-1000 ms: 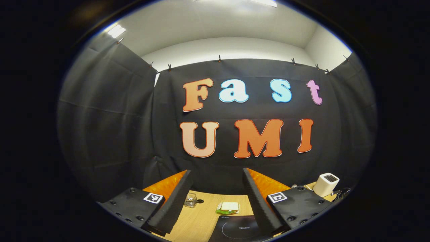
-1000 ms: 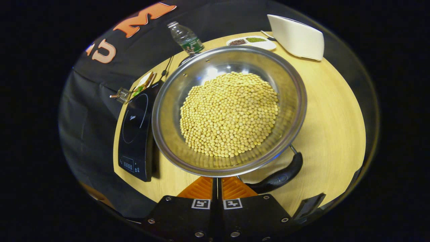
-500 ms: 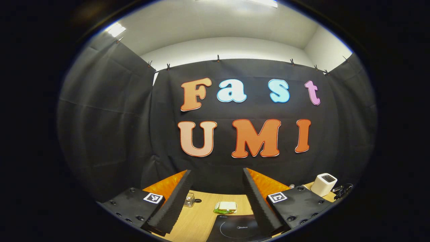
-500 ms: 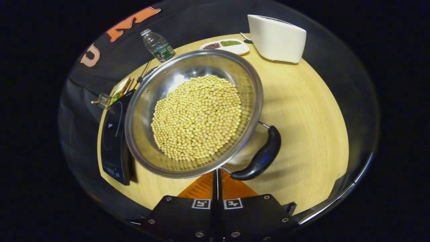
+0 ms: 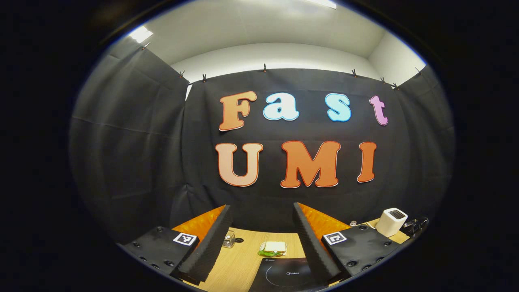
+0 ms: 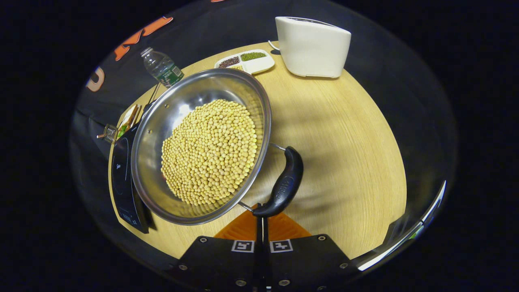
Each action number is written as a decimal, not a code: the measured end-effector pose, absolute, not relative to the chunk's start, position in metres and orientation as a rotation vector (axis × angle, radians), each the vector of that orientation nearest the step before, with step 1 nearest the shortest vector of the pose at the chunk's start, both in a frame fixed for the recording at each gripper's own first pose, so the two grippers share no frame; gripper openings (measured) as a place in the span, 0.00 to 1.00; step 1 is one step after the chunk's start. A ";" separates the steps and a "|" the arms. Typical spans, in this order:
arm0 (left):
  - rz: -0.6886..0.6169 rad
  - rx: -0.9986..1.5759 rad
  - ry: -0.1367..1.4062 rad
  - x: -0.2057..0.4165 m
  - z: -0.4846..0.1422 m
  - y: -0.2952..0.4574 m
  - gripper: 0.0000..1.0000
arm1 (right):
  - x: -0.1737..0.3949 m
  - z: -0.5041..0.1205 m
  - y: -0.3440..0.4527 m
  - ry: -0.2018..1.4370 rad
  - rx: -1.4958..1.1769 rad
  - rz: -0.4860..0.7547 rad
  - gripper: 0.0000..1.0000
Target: First push the handle of the pot to place it horizontally, then grasp the pot with both hands and set it on the induction cooktop.
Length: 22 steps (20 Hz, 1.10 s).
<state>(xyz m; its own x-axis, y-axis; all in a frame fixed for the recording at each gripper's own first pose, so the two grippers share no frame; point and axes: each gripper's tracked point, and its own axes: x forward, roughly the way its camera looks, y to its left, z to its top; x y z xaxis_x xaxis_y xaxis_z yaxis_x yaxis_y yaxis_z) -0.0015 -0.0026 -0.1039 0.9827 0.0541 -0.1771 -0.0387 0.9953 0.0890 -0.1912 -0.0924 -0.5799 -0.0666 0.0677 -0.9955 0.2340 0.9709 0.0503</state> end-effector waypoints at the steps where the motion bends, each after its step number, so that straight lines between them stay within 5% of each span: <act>1: 0.049 0.084 0.183 -0.001 -0.105 0.000 0.99 | -0.189 -0.581 -0.095 1.636 0.237 -0.154 0.00; 22: 0.012 0.122 0.326 0.000 -0.186 -0.004 0.97 | -0.089 -0.601 -0.136 1.467 0.265 -0.410 0.00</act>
<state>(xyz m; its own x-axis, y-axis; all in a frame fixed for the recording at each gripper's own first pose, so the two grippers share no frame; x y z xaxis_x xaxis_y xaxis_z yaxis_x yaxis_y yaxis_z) -0.0001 -0.0036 -0.1856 0.9474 0.0318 -0.3186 0.0077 0.9925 0.1219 -0.0889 -0.1364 -0.6012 0.0533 -0.1066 -0.9929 0.4240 0.9026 -0.0742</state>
